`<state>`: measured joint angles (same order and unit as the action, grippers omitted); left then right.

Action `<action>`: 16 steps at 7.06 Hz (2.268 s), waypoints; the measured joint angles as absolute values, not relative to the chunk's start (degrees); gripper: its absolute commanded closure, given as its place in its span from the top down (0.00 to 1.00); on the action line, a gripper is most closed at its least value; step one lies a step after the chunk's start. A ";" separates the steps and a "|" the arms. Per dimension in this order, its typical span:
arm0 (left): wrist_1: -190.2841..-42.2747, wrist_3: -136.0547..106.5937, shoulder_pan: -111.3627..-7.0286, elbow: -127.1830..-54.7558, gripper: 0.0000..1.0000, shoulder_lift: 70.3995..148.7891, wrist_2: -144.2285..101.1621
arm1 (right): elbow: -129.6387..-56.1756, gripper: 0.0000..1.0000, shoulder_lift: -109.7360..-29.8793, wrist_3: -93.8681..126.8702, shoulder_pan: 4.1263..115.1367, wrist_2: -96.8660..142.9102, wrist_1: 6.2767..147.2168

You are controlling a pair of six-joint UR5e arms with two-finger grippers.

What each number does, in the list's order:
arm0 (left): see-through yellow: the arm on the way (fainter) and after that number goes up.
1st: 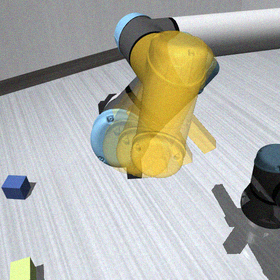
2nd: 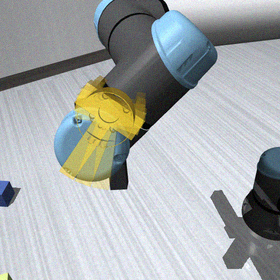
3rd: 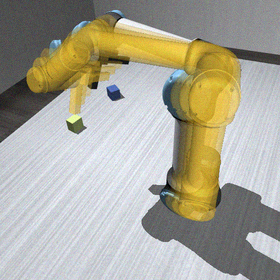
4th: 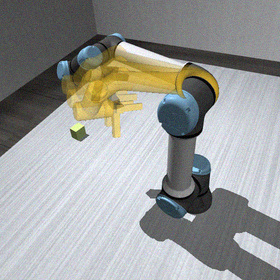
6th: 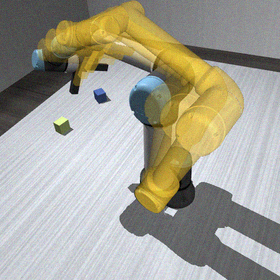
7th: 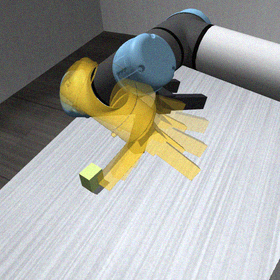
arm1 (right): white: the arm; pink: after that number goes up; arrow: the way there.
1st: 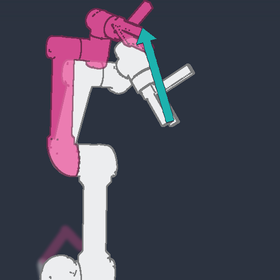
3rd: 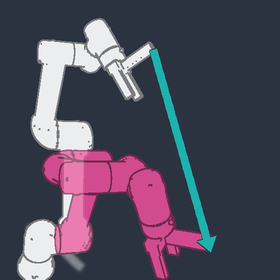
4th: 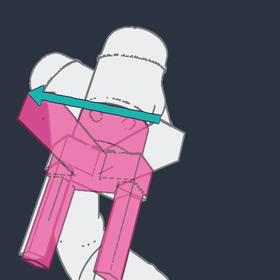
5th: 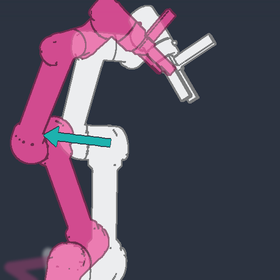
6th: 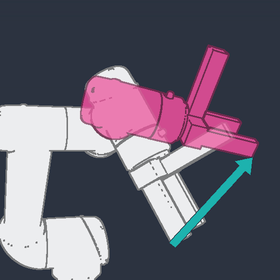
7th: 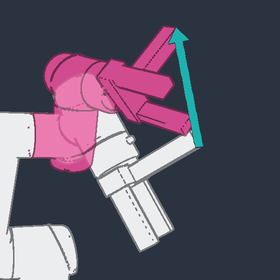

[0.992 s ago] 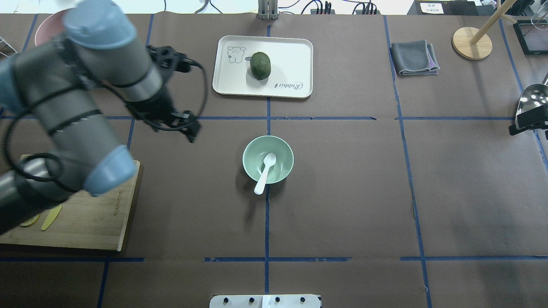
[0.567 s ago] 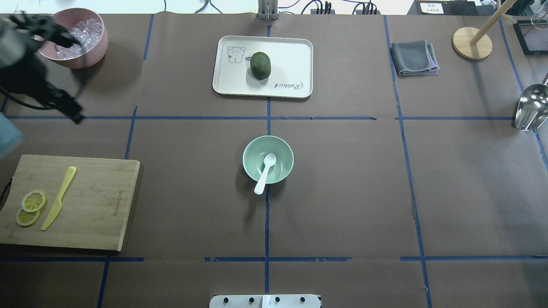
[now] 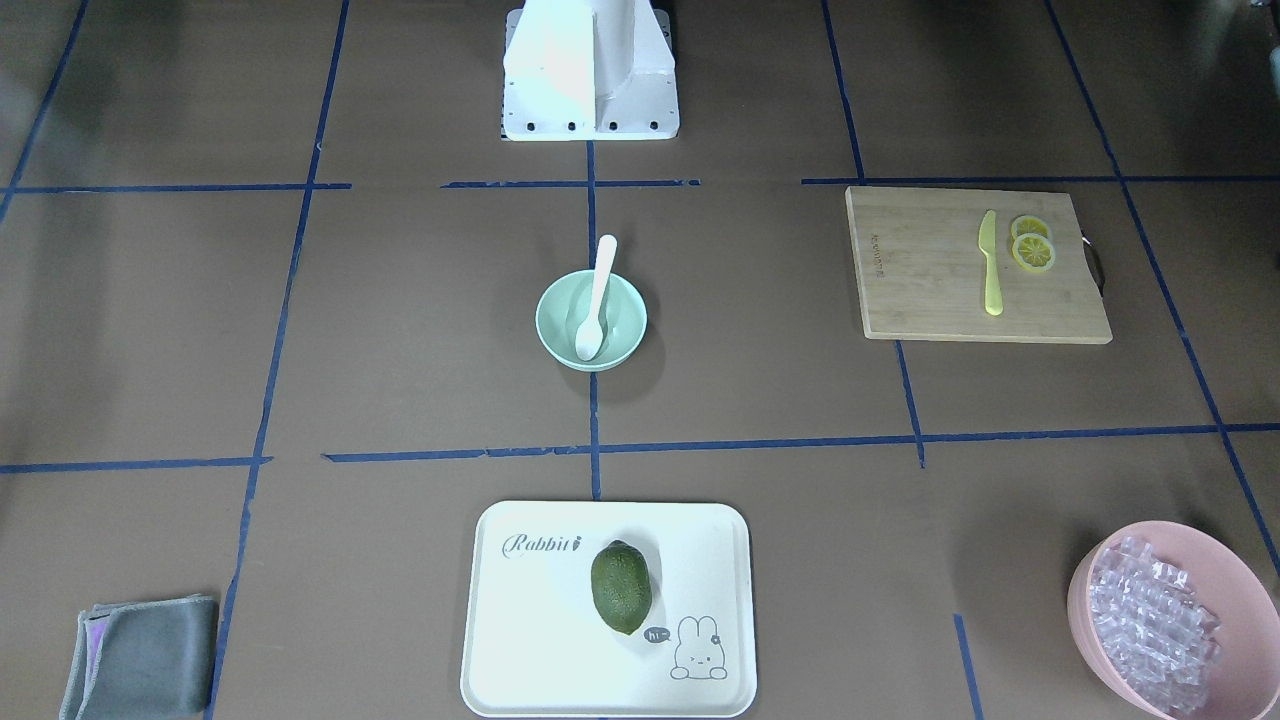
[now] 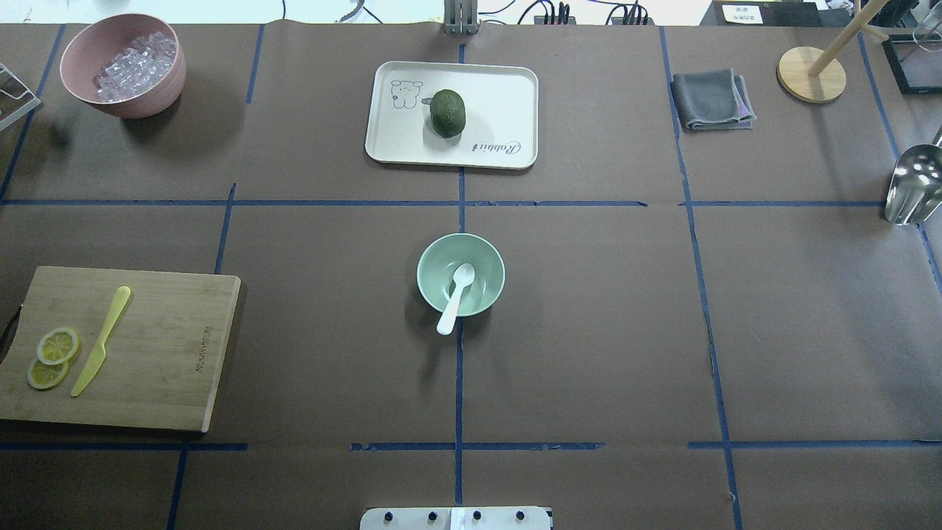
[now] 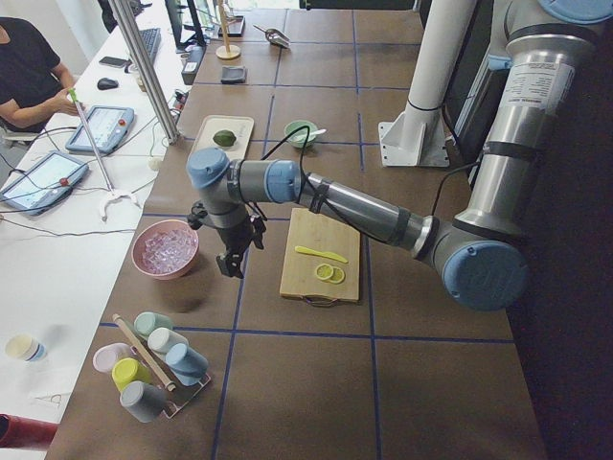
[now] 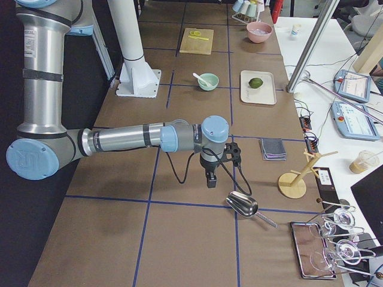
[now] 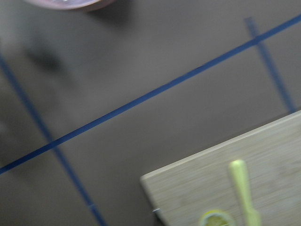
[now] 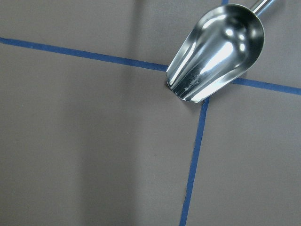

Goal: Place spoon in bowl

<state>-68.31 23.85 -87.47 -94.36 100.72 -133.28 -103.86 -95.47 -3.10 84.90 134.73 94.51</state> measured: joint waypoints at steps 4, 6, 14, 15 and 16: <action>-68.83 14.94 -93.42 -99.15 1.00 88.77 -138.71 | -99.73 1.00 -93.41 -1.97 84.77 134.31 94.21; -69.38 12.05 -93.57 -105.11 1.00 85.18 -137.42 | -98.51 1.00 -91.95 -0.68 84.73 134.30 94.22; -70.91 11.87 -93.63 -107.51 1.00 83.47 -132.16 | -93.75 1.00 -92.33 -1.55 83.80 134.24 94.10; -70.91 11.88 -93.51 -107.13 1.00 82.86 -132.26 | -93.43 1.00 -92.25 -1.93 83.75 134.12 94.06; -70.78 11.92 -93.32 -106.75 1.00 82.82 -132.12 | -93.48 1.00 -92.15 -2.94 83.81 134.16 94.05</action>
<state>-70.78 11.92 -93.32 -106.75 82.82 -132.12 -93.48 -92.15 -2.94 83.81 134.16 94.05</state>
